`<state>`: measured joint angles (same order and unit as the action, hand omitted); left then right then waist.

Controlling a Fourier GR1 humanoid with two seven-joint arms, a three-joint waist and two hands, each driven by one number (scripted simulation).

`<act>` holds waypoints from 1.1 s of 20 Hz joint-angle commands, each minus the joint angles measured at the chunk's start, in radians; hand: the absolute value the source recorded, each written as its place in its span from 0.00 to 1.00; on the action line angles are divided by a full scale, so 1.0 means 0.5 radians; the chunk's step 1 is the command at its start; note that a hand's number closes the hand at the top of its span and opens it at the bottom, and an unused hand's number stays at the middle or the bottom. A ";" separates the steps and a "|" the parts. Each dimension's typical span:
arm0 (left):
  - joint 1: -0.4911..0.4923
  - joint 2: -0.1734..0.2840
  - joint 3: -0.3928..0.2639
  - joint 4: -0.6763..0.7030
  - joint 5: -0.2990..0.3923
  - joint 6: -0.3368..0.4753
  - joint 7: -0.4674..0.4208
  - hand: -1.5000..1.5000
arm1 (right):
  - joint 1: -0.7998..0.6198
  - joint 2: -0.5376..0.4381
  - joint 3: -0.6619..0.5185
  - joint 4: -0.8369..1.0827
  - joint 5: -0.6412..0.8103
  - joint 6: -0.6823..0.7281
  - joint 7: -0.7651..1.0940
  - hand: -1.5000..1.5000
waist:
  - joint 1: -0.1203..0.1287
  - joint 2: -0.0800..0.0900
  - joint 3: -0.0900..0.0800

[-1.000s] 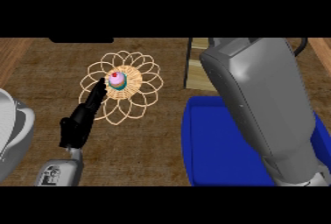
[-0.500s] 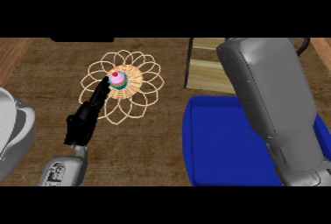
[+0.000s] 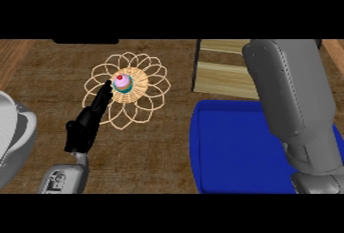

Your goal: Pick the bell pepper from the tray and place it in the tiered shelf

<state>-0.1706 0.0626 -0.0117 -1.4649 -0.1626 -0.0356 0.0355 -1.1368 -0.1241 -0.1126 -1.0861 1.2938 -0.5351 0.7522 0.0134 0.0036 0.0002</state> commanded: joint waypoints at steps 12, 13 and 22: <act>0.055 0.013 0.025 0.095 -0.027 0.019 -0.130 0.50 | 0.143 -0.113 -0.038 -0.065 0.386 0.215 0.495 0.00 | -0.032 -0.013 -0.001; 0.011 -0.004 0.032 0.034 0.000 0.024 -0.022 0.50 | 0.276 -0.096 -0.038 -0.173 0.330 0.118 0.431 0.00 | -0.033 -0.013 -0.001; -0.034 -0.003 0.014 0.008 0.005 -0.008 0.007 0.50 | 0.225 -0.060 -0.172 -0.262 -0.025 -0.034 0.268 0.00 | -0.016 -0.007 0.000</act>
<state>-0.1745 0.0579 -0.0075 -1.4500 -0.1674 -0.0308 0.0255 -1.0371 -0.1626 -0.1823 -1.1998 1.3383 -0.5005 0.8998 0.0028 -0.0015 -0.0001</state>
